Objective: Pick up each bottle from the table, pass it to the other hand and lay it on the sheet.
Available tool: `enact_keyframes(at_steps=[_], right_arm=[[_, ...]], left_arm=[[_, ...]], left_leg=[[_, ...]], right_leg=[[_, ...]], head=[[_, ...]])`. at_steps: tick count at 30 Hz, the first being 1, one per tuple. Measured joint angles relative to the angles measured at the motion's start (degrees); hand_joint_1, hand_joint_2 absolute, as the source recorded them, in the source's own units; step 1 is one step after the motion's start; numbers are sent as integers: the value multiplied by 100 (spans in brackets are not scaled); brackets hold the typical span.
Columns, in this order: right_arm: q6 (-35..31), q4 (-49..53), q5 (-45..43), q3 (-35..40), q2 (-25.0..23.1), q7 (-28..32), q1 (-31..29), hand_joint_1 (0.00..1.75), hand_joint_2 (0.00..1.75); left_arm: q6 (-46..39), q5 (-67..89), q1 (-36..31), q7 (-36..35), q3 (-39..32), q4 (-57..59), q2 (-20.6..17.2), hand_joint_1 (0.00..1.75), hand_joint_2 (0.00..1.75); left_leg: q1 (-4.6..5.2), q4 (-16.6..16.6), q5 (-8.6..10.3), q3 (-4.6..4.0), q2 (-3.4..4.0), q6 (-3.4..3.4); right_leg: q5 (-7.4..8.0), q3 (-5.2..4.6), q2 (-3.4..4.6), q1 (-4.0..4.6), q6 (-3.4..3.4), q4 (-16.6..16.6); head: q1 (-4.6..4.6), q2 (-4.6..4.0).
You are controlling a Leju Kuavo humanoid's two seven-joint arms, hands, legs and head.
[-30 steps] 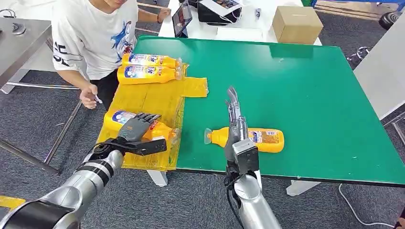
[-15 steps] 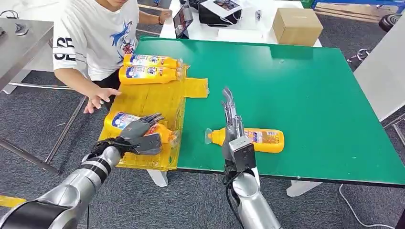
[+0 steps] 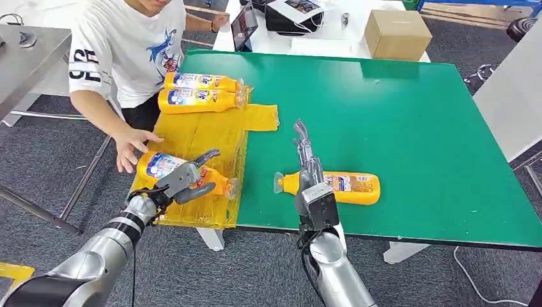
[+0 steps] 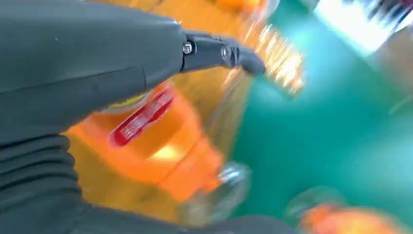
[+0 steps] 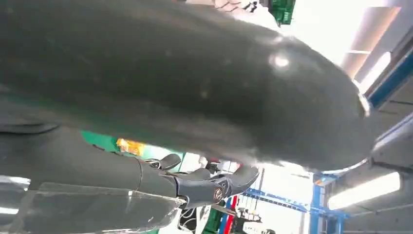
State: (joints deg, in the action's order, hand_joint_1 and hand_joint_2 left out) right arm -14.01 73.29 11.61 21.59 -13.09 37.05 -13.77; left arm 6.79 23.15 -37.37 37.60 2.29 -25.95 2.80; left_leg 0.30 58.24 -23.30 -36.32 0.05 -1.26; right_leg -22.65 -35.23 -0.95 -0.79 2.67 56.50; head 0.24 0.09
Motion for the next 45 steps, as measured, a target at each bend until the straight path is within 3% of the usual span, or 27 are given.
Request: enact_keyframes(at_steps=[6, 11, 14, 18, 31, 37, 45], right_arm=[[-310, -304, 1181, 7, 160, -1039, -145, 0, 175], [-188, -770, 2074, -103, 720, -1907, -442, 0, 175], [88, -1014, 2341, -254, 1113, -2282, -601, 0, 175], [188, -1232, 2402, -402, 1416, -2354, -678, 0, 175], [219, -1471, 2463, -459, 1591, -2382, -762, 0, 175], [639, -1692, 2730, -459, 1768, -2763, -907, 0, 175], [1367, -2409, 2841, -391, 1987, -2758, -1335, 0, 175]], left_arm=[[-2112, -1481, 407, 251, -929, -1380, 446, 0, 175], [-3011, -1411, 923, 262, -1081, -2514, 487, 0, 175], [-3074, -1402, 1258, 262, -1083, -2962, 487, 0, 175], [-3081, -1389, 1516, 262, -1083, -3315, 500, 0, 175], [-3083, -1389, 1645, 262, -1083, -3571, 537, 0, 175], [-2959, -1258, 1726, 262, -1038, -3541, 583, 0, 175], [-2862, -1214, 1722, 262, -911, -3249, 647, 0, 175]], left_leg=[[2, 0, -1, -6, 4, -1], [2, 1, -1, -6, -4, -1], [3, 1, -1, -8, -5, -1], [3, 1, -2, -10, -4, -2], [1, 1, -2, -10, -2, -2], [4, 2, -2, -11, -6, -2], [3, 2, -2, -6, -1, -3]], right_leg=[[1, -1, 1, -1, 1, -2], [1, -1, -2, -1, 1, -3], [1, 0, -2, -1, 1, -3], [1, -2, -2, -1, 1, -4], [1, -4, -1, 0, 1, -3], [1, -4, -3, -1, 2, -5], [2, -3, -1, 0, 3, -5]], head=[[2, 0], [0, 0], [0, 0], [0, 0], [0, 0], [0, 0], [4, 0]])
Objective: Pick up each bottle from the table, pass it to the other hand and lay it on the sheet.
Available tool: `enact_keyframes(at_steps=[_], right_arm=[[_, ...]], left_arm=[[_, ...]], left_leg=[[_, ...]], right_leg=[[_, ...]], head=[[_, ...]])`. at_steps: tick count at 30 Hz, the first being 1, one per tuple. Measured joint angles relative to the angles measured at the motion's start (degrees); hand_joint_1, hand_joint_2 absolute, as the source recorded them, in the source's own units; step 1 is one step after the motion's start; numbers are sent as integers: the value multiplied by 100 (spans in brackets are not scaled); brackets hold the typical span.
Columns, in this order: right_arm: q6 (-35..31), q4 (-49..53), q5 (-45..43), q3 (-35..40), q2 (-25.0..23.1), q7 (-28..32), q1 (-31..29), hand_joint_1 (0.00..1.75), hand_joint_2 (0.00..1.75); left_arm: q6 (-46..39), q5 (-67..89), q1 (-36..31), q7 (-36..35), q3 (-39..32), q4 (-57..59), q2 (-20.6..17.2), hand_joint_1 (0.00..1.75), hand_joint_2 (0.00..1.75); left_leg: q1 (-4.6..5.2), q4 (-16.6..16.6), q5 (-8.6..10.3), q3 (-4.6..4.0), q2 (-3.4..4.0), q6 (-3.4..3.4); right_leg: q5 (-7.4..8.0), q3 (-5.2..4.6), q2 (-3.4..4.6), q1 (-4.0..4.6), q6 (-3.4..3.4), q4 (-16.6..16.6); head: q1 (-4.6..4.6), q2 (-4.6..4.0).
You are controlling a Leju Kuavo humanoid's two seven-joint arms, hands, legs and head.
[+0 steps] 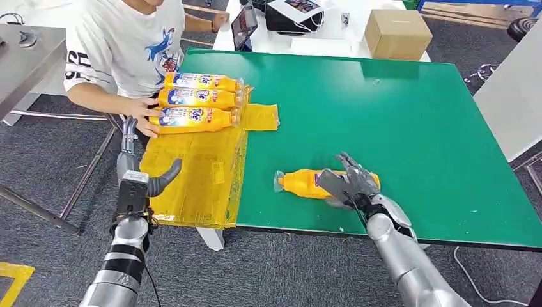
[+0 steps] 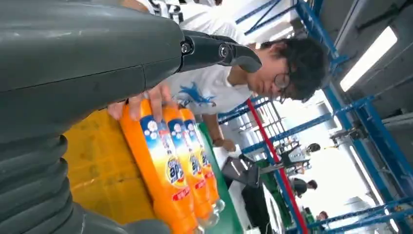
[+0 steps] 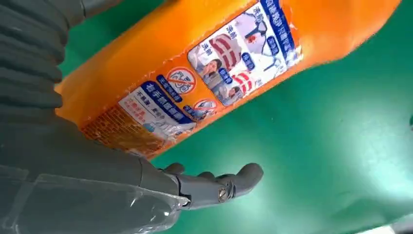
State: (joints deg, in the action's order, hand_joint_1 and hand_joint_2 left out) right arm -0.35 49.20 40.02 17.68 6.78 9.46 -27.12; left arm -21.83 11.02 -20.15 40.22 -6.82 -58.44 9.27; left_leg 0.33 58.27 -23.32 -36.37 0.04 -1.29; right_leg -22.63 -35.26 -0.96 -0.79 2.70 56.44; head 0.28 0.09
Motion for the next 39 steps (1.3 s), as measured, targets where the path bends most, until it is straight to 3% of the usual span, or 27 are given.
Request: enact_keyframes(at_steps=[20, 21, 22, 24, 35, 39], right_arm=[[1120, -1525, 146, 891, 413, -149, -1261, 0, 175], [1222, -1593, 149, 962, 420, -149, -1322, 59, 175], [1314, -1657, 153, 1040, 424, -149, -1387, 145, 175], [1431, -1778, 148, 1173, 426, -149, -1487, 175, 175], [992, -2041, 194, 1372, 144, -201, -1538, 175, 175], [508, -2054, 68, 1353, 22, -238, -1420, 175, 175]], left_arm=[[299, -83, -376, 0, 153, 931, 90, 0, 175], [312, -90, -406, 0, 164, 977, 94, 0, 175], [312, -94, -434, 0, 173, 1022, 101, 0, 175], [315, -107, -487, 0, 179, 1099, 111, 0, 175], [312, -199, -567, 0, 208, 1331, 168, 0, 175], [295, -201, -566, 0, 208, 1359, 170, 0, 175]], left_leg=[[1, 1, 5, 13, 6, -7], [0, 1, 5, 13, 6, -6], [0, 1, 5, 15, 6, -6], [0, 1, 5, 19, 5, -6], [0, 1, -2, 45, 39, -3], [-5, 0, -2, 51, 49, -3]], right_leg=[[9, 14, 3, -1, 12, -3], [9, 14, 3, 0, 12, -3], [9, 15, 3, 0, 12, -3], [9, 19, 3, 0, 12, -3], [12, 32, 30, 0, 8, -5], [20, 34, 43, 6, -5, -4]], head=[[-2, 0], [-2, 0], [-2, 0], [-2, 0], [-2, 0], [-2, 0]])
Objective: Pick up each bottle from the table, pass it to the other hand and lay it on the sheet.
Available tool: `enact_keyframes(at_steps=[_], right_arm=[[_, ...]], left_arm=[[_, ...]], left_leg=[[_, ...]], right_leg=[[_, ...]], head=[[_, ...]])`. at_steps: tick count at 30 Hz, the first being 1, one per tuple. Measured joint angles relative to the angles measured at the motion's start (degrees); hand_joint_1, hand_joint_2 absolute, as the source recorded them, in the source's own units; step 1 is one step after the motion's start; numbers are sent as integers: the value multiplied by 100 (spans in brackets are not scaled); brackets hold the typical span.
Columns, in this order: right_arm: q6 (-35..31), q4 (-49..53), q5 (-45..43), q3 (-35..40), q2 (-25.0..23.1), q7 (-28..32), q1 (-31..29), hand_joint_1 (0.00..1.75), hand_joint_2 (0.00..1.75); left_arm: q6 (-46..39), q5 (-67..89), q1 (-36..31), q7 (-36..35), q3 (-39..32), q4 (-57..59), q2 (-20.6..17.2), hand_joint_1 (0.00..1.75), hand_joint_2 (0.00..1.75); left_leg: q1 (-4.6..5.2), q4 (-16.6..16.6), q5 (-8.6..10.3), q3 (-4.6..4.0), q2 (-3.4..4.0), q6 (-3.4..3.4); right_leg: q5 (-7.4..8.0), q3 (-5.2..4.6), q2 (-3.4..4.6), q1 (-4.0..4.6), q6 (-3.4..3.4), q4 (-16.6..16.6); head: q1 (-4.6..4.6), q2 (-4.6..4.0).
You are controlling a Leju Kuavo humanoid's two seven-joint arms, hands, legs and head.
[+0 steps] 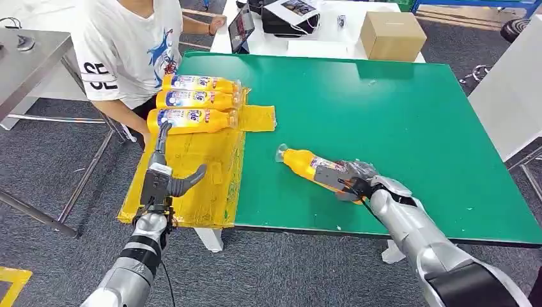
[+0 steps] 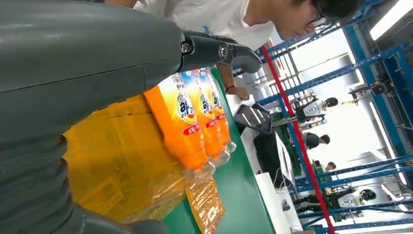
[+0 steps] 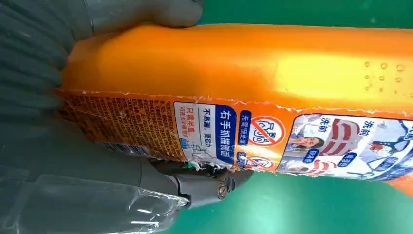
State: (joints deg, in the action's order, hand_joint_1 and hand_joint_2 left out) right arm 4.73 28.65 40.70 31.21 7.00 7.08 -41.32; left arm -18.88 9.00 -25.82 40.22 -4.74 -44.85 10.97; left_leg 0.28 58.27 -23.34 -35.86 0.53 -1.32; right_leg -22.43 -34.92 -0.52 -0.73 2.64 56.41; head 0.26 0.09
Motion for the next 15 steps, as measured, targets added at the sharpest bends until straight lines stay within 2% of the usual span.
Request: enact_keyframes(at_steps=[3, 6, 11, 15], right_arm=[[-631, 48, -142, -74, -118, 61, 155, 175, 175], [-1751, 455, -361, -357, -293, 411, 598, 175, 175], [-3623, 2319, -361, -1142, -767, 1234, 1640, 175, 175], [-4107, 3513, -374, -1602, -1001, 1518, 2038, 175, 175]], left_arm=[[0, -2, 16, -9, -2, 0, 2, 0, 175], [46, -18, 106, -72, -9, -46, 15, 0, 175], [349, -288, 339, -321, -7, -288, 120, 0, 175], [494, -472, 400, -443, 0, -374, 190, 0, 175]], left_leg=[[-4, -1, -4, 5, 19, 5], [-4, -1, -4, 2, 20, 6], [-7, -1, 4, -38, -7, 9], [-6, -1, 2, -48, -14, 9]], right_leg=[[1, 2, 17, 6, -2, 0], [2, -1, 19, 6, -3, 2], [-2, -32, 3, 8, -3, 7], [-6, -36, -6, 6, -4, 6]], head=[[0, 0], [-2, 0], [4, 0], [2, 0]])
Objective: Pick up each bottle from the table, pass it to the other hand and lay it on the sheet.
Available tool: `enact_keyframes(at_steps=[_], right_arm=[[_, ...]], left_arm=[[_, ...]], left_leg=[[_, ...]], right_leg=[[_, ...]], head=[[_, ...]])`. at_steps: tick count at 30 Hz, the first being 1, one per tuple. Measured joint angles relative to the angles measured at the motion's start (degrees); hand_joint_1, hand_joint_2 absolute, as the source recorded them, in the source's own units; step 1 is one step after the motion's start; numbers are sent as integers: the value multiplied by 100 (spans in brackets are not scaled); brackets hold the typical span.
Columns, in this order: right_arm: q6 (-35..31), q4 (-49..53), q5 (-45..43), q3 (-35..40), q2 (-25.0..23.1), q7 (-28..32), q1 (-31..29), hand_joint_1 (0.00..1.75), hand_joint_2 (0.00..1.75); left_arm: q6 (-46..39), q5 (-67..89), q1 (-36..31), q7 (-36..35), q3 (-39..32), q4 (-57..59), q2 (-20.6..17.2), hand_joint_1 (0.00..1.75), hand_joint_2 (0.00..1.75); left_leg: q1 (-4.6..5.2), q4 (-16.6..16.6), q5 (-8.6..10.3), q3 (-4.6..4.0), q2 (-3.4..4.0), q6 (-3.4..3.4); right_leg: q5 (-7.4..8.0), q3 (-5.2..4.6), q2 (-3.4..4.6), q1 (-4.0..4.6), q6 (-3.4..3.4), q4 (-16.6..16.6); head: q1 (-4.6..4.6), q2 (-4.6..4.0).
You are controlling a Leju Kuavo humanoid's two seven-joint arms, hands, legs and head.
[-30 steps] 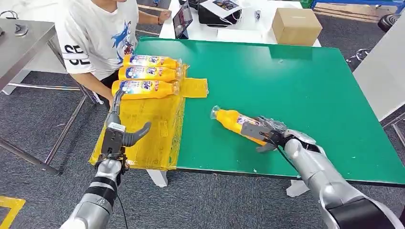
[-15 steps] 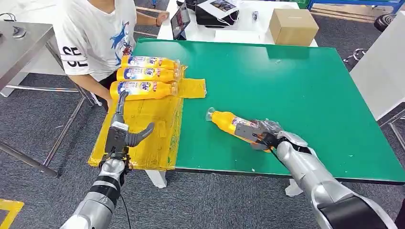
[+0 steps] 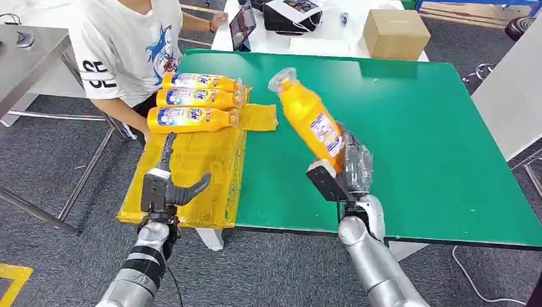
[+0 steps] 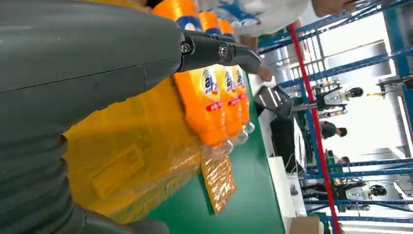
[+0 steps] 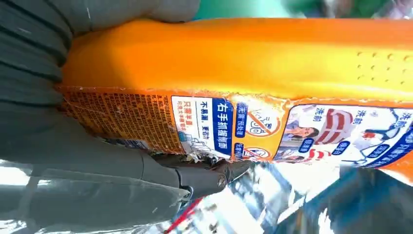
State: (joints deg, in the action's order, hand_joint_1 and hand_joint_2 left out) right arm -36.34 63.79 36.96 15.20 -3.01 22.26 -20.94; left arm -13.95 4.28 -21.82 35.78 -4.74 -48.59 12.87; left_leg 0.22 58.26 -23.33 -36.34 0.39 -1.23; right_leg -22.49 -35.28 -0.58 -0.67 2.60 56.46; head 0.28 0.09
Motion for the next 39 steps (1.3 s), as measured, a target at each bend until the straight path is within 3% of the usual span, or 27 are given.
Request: enact_keyframes(at_steps=[4, 6, 17, 39], right_arm=[[-331, 984, 100, -640, -363, 971, 377, 175, 175], [-335, 1283, 100, -893, -506, 1111, 476, 175, 175], [-335, 1920, 81, -1362, -766, 1131, 698, 175, 175], [-335, 2010, 81, -1467, -811, 1135, 732, 175, 175]], left_arm=[[371, -421, -15, -221, 81, -15, 46, 0, 175], [466, -511, -38, -274, 107, -15, 79, 0, 175], [521, -555, -58, -291, 201, -15, 129, 0, 175], [521, -555, -58, -291, 212, -15, 142, 0, 175]], left_leg=[[10, 0, -4, -10, 2, -3], [10, 0, -4, -10, -1, -3], [9, 0, -3, -10, 6, -3], [9, 0, -4, -12, 6, -3]], right_leg=[[1, -14, 2, -11, 2, -3], [1, -14, 1, -11, 2, -4], [3, -18, 3, -10, 4, -2], [2, -19, 3, -11, 4, -3]], head=[[0, 0], [-2, 0], [-2, 0], [-2, 0]])
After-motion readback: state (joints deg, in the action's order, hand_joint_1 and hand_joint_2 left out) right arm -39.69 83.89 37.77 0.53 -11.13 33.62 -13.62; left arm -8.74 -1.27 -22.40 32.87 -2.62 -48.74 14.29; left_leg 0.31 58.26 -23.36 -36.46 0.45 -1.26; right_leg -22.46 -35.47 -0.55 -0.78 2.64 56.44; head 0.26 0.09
